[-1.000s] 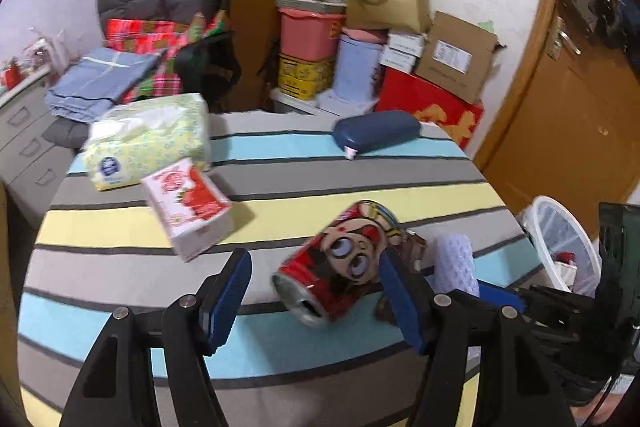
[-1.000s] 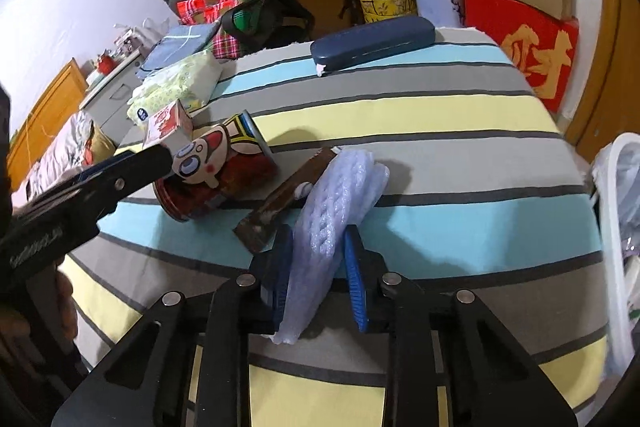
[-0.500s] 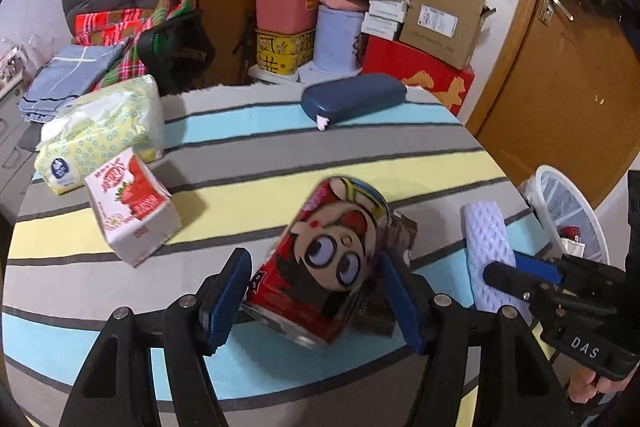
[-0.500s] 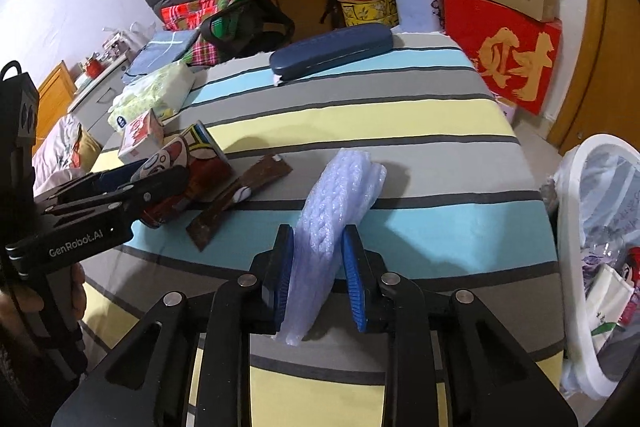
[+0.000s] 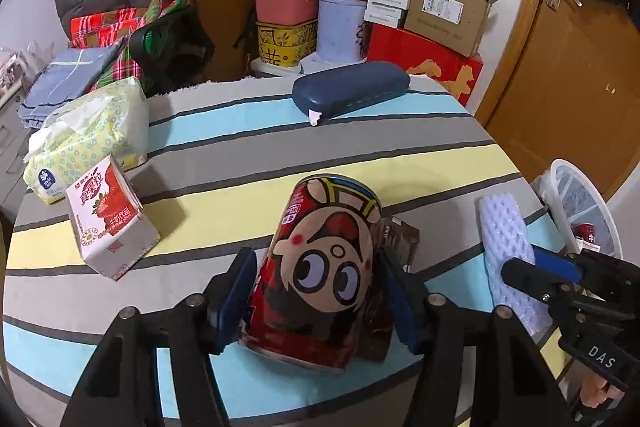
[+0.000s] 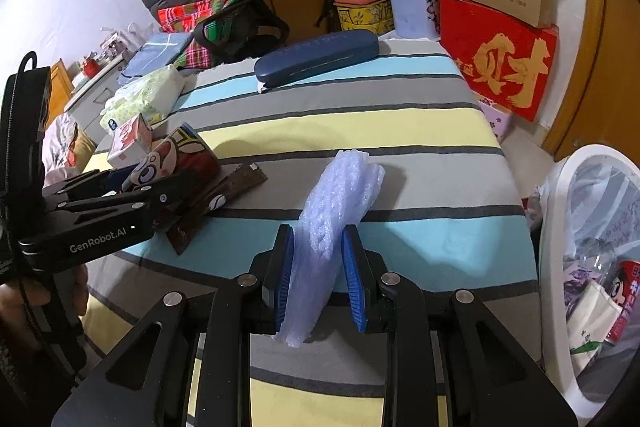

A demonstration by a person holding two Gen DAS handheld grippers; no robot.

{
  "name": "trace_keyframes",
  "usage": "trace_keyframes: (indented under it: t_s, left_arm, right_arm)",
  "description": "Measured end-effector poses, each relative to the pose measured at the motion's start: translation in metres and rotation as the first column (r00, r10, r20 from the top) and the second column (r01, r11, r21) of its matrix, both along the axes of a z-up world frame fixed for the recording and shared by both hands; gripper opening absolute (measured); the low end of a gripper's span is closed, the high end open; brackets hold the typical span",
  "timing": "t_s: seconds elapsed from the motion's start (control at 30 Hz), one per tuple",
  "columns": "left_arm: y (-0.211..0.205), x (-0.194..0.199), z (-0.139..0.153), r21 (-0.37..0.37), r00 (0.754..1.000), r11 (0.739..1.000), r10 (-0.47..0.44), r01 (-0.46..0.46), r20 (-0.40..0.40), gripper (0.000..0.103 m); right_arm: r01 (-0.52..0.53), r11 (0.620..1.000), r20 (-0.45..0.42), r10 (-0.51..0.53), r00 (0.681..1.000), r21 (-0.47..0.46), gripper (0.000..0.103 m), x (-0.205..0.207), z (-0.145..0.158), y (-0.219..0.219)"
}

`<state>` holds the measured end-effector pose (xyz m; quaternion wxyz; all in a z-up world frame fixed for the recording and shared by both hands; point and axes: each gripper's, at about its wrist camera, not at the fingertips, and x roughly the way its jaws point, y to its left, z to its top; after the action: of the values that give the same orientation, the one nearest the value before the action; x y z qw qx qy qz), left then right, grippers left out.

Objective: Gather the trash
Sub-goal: 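Grasp the blue-white foam sleeve with the right tool while the left tool grasps the second red can, then carry the red can and foam sleeve in both tools toward the trash bin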

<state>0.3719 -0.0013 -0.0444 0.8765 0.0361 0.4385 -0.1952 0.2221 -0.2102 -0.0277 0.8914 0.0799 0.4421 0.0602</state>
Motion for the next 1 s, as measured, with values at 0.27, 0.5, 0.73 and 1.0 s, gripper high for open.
trace_keyframes:
  t_s: [0.27,0.5,0.73,1.0]
  left_arm:
    - [-0.001,-0.014,0.004,0.01,0.999,0.999,0.051,-0.051,0.015,0.055]
    - [0.001,-0.042,0.022,-0.027,0.996,0.997,0.08,-0.079,0.051,0.054]
    - [-0.009,-0.068,0.04,-0.047,0.993,0.996,0.083,-0.08,0.08,0.054]
    - [-0.037,-0.102,0.062,-0.059,0.99,0.997,0.048,-0.041,0.131,0.054]
  right_arm:
    - [0.0,1.0,0.014,0.0,1.0,0.014,0.026,-0.002,0.001,-0.006]
    - [-0.009,0.999,0.064,0.006,0.998,0.044,0.025,-0.01,0.01,-0.011]
    - [0.001,0.999,0.083,-0.005,0.997,0.049,0.025,-0.019,0.018,-0.018]
    - [0.033,0.998,0.127,-0.04,0.991,0.054,0.025,-0.037,0.034,-0.036]
